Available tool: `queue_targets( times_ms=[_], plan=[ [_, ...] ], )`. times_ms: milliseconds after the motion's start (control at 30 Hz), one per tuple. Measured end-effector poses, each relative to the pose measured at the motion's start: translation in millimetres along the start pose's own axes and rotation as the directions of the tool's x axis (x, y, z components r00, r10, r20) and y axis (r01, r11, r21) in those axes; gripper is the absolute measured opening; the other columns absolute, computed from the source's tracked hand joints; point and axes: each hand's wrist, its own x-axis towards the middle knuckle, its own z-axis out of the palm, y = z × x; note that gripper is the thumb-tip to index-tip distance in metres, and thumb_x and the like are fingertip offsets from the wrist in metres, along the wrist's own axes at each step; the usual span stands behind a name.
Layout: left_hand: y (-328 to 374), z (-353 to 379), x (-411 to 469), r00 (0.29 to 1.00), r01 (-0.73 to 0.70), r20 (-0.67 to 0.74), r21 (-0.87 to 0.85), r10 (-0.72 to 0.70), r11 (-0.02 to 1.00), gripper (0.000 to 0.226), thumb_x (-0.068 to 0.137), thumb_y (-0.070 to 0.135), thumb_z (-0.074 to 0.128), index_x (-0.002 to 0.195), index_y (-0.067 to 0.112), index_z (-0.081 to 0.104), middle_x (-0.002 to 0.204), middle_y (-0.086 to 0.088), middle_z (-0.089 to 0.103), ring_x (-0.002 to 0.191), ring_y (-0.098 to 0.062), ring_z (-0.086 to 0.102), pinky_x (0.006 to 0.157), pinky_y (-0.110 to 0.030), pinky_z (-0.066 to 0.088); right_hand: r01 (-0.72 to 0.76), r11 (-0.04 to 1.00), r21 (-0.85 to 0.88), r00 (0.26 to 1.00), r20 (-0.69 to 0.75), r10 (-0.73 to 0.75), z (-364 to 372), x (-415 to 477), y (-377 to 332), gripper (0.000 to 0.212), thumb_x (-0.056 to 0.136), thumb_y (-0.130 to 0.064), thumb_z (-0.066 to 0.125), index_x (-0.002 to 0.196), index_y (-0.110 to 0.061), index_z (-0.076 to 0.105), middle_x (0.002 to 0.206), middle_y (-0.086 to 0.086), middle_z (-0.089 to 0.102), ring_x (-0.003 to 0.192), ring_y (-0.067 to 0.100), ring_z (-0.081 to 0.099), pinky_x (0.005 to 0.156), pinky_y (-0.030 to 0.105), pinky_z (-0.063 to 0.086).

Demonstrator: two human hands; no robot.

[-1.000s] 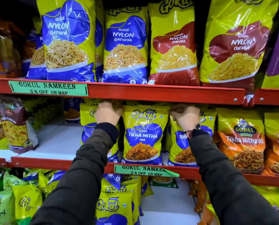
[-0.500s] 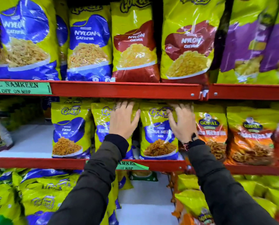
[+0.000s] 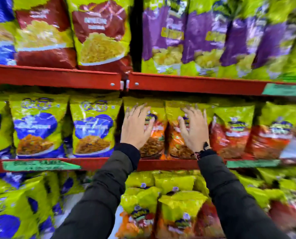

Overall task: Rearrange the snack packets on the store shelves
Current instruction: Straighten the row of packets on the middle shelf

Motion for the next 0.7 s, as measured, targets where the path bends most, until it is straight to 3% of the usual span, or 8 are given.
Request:
queue_targets(
  times_ms=[100,267,367,467,533,600,667,700],
  plan=[
    [24.5,17.1,13.1,0.999,0.021,0.033,0.005,-0.022,1.000,0.048,0.096,0.042,0.041,0.136,0.017,0.049,0.137,-0.007,0.057,0.135,-0.028,0.046,0.120,-0.049,0.025,-0.049,0.999,-0.001,0.998,-0.034,0.049,-19.1,5.9,31.0,0.037,0.098,-0.037,0.044,0.121,-0.014,0.059,0.123,0.009,0.063,0.127,0.031,0.051,0.121,0.051,0.020],
    [54.4,44.0,56.2,0.991,0.068,0.102,0.134,-0.082,0.989,0.049,0.098,0.035,0.036,0.140,0.011,0.044,0.138,-0.013,0.056,0.137,-0.031,0.044,0.122,-0.053,0.011,-0.110,0.978,-0.178,0.994,-0.032,0.106,-43.0,38.3,92.0,0.036,0.090,-0.030,0.046,0.117,-0.010,0.060,0.107,0.015,0.061,0.108,0.039,0.055,0.118,0.057,0.022],
    [56.4,44.7,74.7,0.982,0.096,0.139,0.197,-0.125,0.976,0.042,0.101,0.032,0.036,0.131,0.009,0.054,0.125,-0.019,0.064,0.122,-0.035,0.056,0.120,-0.051,0.016,-0.170,0.941,-0.293,0.981,0.038,0.189,-46.5,54.3,105.6,0.056,0.084,-0.044,0.044,0.118,-0.002,0.061,0.120,0.030,0.057,0.116,0.047,0.052,0.116,0.060,0.026],
    [51.7,39.6,84.9,0.953,0.124,0.253,0.180,-0.168,0.976,0.043,0.100,0.039,0.039,0.129,0.013,0.056,0.126,-0.018,0.062,0.122,-0.035,0.055,0.112,-0.045,0.029,-0.234,0.928,-0.290,0.944,0.159,0.288,-52.5,65.7,109.4,0.060,0.087,-0.059,0.043,0.122,-0.014,0.064,0.131,0.028,0.053,0.132,0.047,0.039,0.118,0.058,0.015],
    [47.9,32.7,87.0,0.952,0.149,0.261,0.064,-0.161,0.987,0.042,0.097,0.042,0.047,0.126,0.015,0.058,0.124,-0.015,0.064,0.119,-0.033,0.057,0.101,-0.040,0.041,-0.244,0.946,-0.215,0.927,0.236,0.293,-56.6,71.6,113.9,0.048,0.090,-0.059,0.051,0.122,-0.027,0.066,0.138,0.019,0.053,0.140,0.043,0.032,0.119,0.056,0.006],
    [47.0,24.9,85.8,0.962,0.168,0.247,-0.195,-0.118,0.966,0.028,0.095,0.034,0.056,0.112,0.013,0.063,0.103,-0.009,0.068,0.100,-0.025,0.063,0.082,-0.028,0.046,-0.240,0.969,-0.058,0.921,0.300,0.247,-61.1,78.5,129.3,0.046,0.087,-0.063,0.055,0.119,-0.032,0.067,0.135,0.007,0.061,0.139,0.034,0.041,0.119,0.059,0.005],
    [48.0,21.6,84.7,0.965,0.210,0.227,-0.353,-0.134,0.912,0.015,0.095,0.028,0.057,0.097,0.014,0.060,0.070,0.002,0.059,0.065,-0.007,0.056,0.059,-0.017,0.040,-0.260,0.939,0.224,0.923,0.344,0.174,-68.1,85.7,143.6,0.056,0.079,-0.075,0.055,0.111,-0.031,0.069,0.117,-0.005,0.071,0.122,0.020,0.060,0.116,0.060,0.022],
    [49.0,21.5,86.0,0.959,0.250,0.223,-0.378,-0.175,0.891,0.017,0.096,0.029,0.056,0.094,0.012,0.059,0.064,0.005,0.054,0.057,-0.004,0.050,0.055,-0.016,0.041,-0.273,0.910,0.311,0.923,0.350,0.158,-71.2,87.9,145.8,0.055,0.077,-0.075,0.056,0.105,-0.030,0.070,0.105,-0.011,0.073,0.110,0.014,0.065,0.111,0.051,0.033]
  ],
)
